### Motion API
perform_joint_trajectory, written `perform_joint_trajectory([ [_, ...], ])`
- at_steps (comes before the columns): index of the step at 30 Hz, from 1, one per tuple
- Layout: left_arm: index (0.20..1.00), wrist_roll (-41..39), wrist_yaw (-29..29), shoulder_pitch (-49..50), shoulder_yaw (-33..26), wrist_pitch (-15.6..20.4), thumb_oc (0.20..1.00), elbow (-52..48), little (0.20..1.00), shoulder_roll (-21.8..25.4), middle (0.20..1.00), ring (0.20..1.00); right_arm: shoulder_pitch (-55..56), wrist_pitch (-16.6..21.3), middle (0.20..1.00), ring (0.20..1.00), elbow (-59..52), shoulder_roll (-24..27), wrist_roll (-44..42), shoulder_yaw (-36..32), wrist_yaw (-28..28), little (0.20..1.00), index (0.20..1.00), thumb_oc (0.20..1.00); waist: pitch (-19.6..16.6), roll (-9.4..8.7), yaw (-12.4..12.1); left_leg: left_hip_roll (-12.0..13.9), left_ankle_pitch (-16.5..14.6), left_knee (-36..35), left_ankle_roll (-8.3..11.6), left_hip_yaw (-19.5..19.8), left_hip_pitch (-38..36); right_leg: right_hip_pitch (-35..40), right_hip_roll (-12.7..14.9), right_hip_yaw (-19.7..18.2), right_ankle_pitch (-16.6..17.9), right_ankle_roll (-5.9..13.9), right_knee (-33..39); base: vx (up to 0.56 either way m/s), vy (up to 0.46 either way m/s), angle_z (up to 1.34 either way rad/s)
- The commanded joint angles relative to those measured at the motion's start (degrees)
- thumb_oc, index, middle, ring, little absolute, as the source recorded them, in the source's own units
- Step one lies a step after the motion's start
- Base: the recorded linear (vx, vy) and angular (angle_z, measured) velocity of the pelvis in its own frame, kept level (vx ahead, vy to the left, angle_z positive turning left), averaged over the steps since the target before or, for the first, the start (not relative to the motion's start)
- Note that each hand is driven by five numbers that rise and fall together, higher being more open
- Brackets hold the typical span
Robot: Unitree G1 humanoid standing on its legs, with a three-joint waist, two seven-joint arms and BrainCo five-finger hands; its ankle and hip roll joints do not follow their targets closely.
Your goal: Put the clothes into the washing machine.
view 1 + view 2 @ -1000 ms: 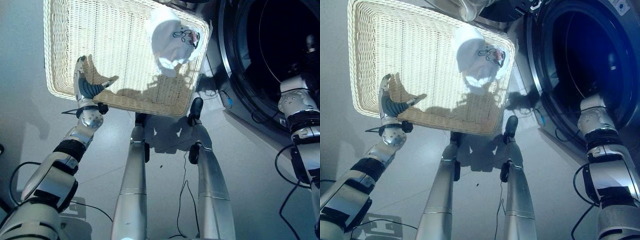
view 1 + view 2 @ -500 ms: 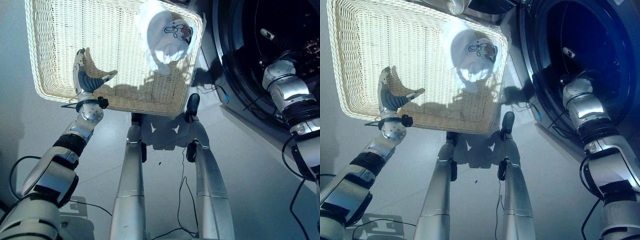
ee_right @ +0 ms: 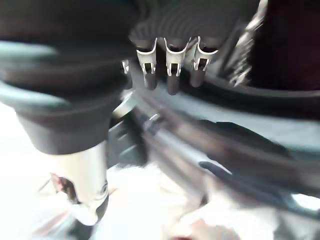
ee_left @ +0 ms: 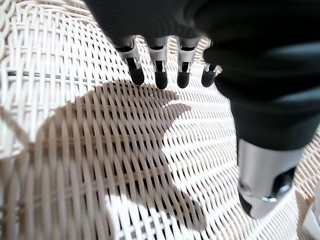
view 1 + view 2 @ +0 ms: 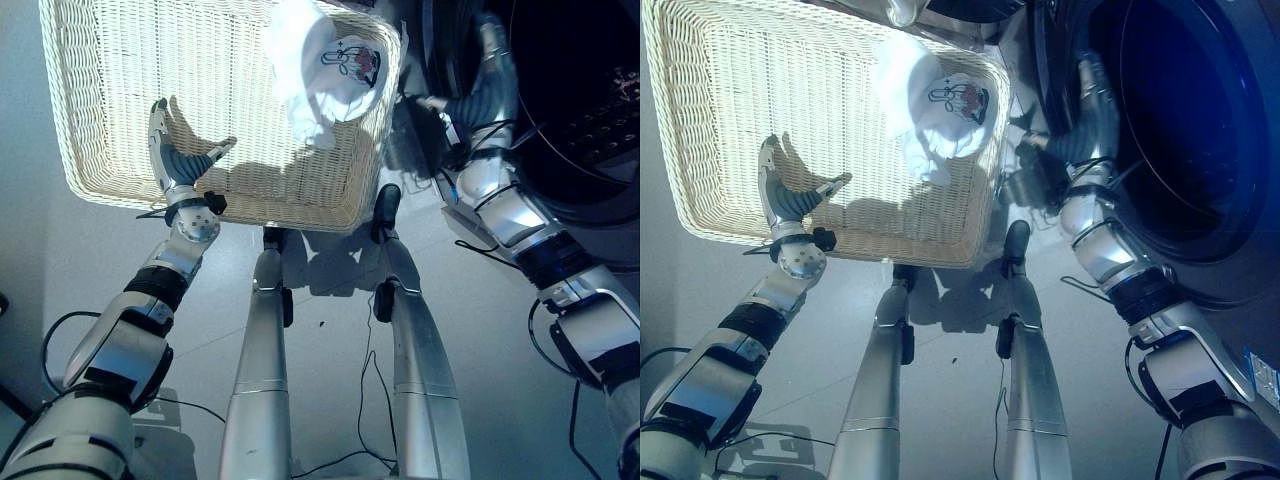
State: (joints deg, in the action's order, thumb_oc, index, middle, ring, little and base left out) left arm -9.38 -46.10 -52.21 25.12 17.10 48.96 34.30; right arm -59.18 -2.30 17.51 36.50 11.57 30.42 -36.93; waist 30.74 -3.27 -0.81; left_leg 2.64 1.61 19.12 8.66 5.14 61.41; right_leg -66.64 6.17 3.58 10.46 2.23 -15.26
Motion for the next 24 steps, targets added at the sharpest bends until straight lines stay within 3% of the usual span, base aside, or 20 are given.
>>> perform_joint_trajectory([
  [1,1.0,3.1,-0.1,0.1,-4.1,0.8,1.0,0.0,1.0,-3.6,1.0,1.0,-1.0,4.0,1.0,1.0,-6.0,1.0,6.1,3.3,1.9,1.0,1.0,1.0,-0.9,3.56,0.1,-6.7,3.6,-4.4,-5.65,-3.1,-1.2,2.0,-5.5,6.5,-5.8,3.85,-5.6,0.0,0.0,0.0],
  [10,1.0,3.5,1.6,-1.4,-4.3,0.7,1.0,0.3,1.0,-4.2,1.0,1.0,-8.4,3.6,1.0,1.0,-6.8,-0.3,12.3,11.2,6.1,1.0,1.0,1.0,-0.9,3.64,-1.3,-6.9,4.9,-4.7,-5.33,-2.6,-0.4,1.8,-5.3,7.2,-5.1,3.66,-4.9,0.0,0.0,0.0],
  [17,1.0,3.7,2.7,-1.9,-3.8,1.0,1.0,0.6,1.0,-4.7,1.0,1.0,-12.7,0.4,1.0,1.0,-3.6,-2.0,13.3,15.9,8.3,1.0,1.0,1.0,-0.9,3.5,-2.4,-7.2,5.6,-5.0,-5.13,-1.9,-0.5,2.2,-5.1,7.7,-4.6,3.7,-4.3,0.0,-0.014,0.02],
  [24,1.0,3.1,3.5,-3.5,-1.9,0.7,1.0,1.3,1.0,-5.0,1.0,1.0,-16.0,-5.2,1.0,1.0,6.4,-4.4,10.4,20.9,10.1,1.0,1.0,1.0,-0.9,3.7,-3.8,-7.6,5.8,-5.5,-5.06,-1.0,-0.8,2.5,-4.6,8.5,-4.4,3.81,-4.4,0.0,-0.015,0.05],
])
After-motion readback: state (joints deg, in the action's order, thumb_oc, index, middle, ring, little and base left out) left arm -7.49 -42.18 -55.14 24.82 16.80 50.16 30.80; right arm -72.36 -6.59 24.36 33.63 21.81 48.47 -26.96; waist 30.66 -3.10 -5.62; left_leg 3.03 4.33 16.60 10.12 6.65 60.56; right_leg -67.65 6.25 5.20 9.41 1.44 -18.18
